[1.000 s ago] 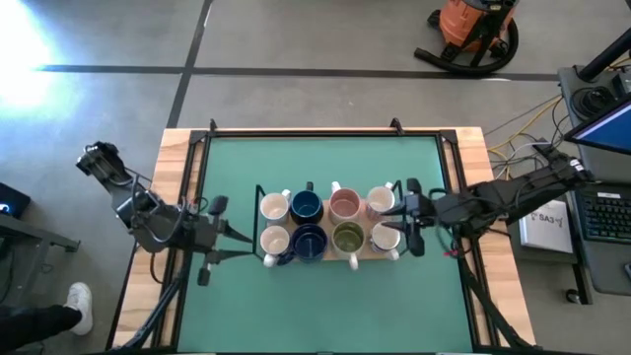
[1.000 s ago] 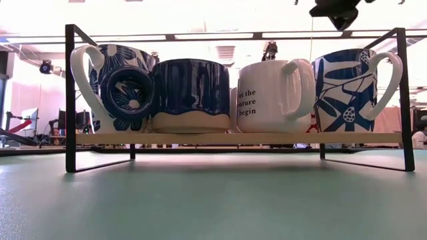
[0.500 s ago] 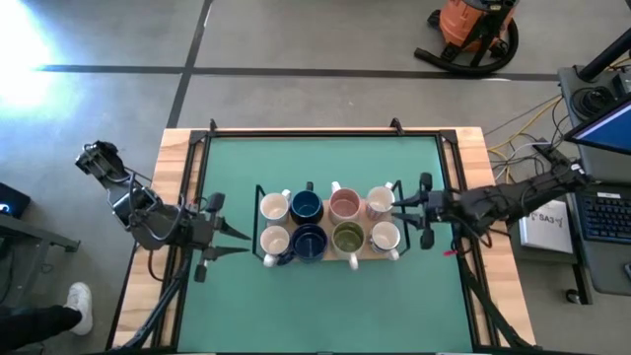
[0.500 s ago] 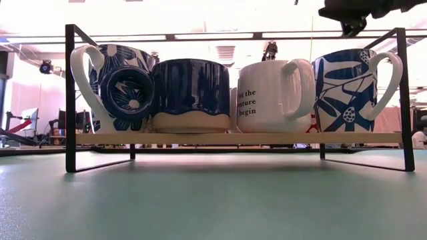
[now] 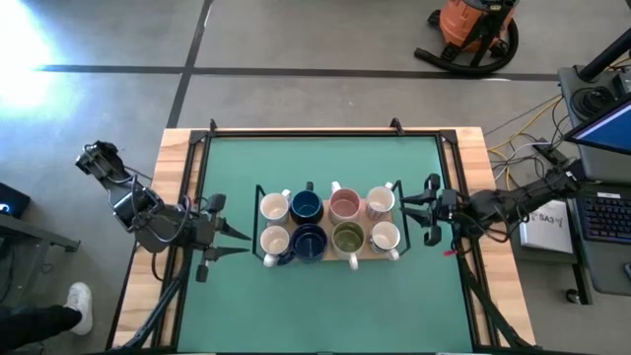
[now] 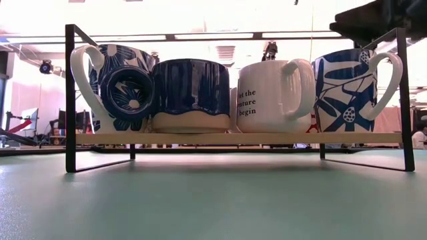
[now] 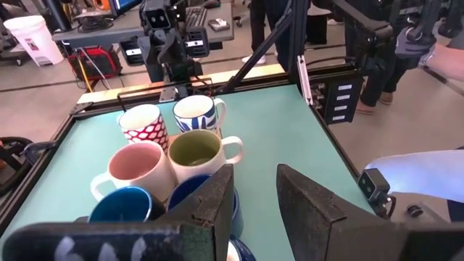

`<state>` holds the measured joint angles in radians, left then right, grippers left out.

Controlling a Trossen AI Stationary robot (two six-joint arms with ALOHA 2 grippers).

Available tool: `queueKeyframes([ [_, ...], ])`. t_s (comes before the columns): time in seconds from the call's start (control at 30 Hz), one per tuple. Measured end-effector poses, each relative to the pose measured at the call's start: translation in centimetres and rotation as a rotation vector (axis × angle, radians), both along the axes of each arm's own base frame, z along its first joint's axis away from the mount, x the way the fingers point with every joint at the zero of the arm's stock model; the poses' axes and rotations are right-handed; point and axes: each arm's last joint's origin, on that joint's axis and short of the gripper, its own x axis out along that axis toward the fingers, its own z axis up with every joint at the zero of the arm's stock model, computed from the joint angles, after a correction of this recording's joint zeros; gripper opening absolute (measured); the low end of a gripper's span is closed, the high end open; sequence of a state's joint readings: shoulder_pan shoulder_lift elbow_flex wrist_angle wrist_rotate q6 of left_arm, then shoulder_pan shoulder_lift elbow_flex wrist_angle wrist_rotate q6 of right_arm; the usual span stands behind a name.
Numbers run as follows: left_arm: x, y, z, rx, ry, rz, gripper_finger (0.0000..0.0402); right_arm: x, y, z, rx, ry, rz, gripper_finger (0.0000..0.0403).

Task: Place coffee mugs
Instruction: Return to Home Position

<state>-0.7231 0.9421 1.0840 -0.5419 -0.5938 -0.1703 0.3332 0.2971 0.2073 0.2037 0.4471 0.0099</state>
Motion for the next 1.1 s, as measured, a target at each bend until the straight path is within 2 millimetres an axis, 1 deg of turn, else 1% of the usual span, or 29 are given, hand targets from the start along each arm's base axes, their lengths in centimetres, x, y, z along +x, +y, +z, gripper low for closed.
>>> queueKeyframes([
  [0.1, 0.2, -0.1, -0.1, 0.005, 0.006, 0.000, 0.0089, -0.2, -0.1, -1.2, 0.012, -0.023, 0.000, 0.0102],
  [0.4, 1.1, -0.9, -0.9, 0.033, 0.038, -0.001, 0.0089, -0.6, -0.2, -3.7, 0.015, -0.118, -0.002, 0.0105],
  [0.53, 1.8, -1.6, -1.6, 0.057, 0.066, -0.001, 0.0089, -0.6, -0.2, -3.7, 0.022, -0.124, -0.001, 0.0107],
  [0.87, 3.8, -3.4, -3.0, 0.081, 0.095, -0.004, 0.0089, -0.4, -0.1, -4.0, 0.051, -0.099, 0.004, 0.0095],
  [1.1, 4.7, -3.3, -3.5, 0.089, 0.110, 0.021, 0.0089, -0.3, -0.1, -4.1, 0.045, -0.086, 0.004, 0.0100],
])
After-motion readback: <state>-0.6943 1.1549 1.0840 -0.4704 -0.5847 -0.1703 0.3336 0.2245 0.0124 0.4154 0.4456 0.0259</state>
